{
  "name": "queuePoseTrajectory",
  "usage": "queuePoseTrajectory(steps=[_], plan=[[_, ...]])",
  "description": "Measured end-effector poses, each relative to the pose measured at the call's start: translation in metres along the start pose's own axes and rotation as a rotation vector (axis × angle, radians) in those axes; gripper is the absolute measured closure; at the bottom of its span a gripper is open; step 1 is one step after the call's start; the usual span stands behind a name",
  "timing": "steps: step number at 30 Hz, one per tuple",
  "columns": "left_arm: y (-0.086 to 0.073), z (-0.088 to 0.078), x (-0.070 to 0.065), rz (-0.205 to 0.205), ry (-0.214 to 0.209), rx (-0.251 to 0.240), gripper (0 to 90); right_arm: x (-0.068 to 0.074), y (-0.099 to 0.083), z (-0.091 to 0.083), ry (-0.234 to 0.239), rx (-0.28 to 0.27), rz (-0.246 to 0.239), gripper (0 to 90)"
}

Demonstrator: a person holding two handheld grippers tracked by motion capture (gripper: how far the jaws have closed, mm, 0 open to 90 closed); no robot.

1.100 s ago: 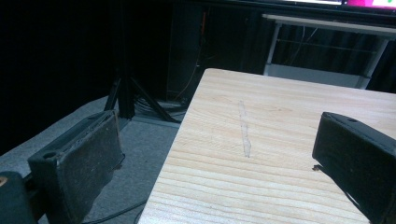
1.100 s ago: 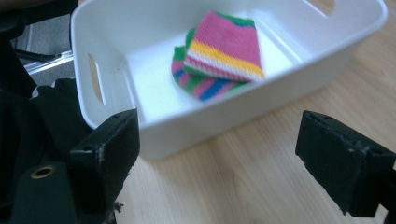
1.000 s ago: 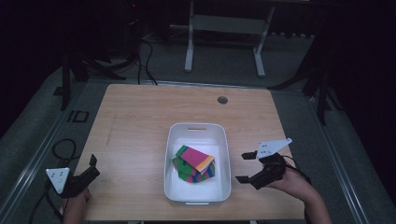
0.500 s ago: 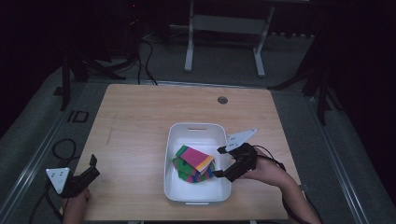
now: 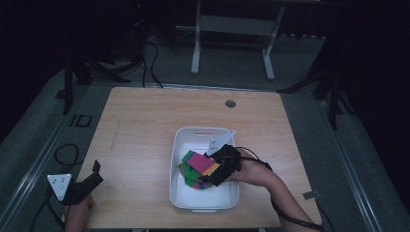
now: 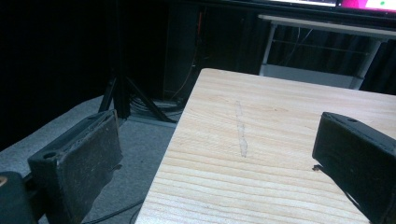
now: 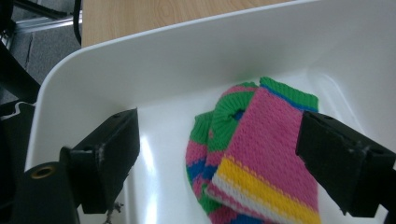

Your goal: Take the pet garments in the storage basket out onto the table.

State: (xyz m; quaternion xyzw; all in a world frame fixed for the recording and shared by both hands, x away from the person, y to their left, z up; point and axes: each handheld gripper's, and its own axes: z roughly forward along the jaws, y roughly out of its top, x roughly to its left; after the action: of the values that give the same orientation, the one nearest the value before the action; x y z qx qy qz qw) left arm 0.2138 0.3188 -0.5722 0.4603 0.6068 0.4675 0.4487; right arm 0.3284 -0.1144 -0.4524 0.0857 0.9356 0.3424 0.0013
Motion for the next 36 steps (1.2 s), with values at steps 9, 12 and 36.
queuePoseTrajectory(steps=[9,12,36], plan=[[0.000,0.000,0.001,-0.005,-0.001,0.000,1.9,-0.008,0.008,0.029,-0.020,0.063,0.022,13.6],[0.000,0.000,0.001,-0.004,-0.001,0.001,1.8,-0.011,0.007,0.038,-0.024,0.081,0.042,13.6],[0.000,0.000,0.000,-0.003,-0.004,0.000,1.9,-0.010,0.008,0.101,-0.115,0.425,0.002,29.5]])
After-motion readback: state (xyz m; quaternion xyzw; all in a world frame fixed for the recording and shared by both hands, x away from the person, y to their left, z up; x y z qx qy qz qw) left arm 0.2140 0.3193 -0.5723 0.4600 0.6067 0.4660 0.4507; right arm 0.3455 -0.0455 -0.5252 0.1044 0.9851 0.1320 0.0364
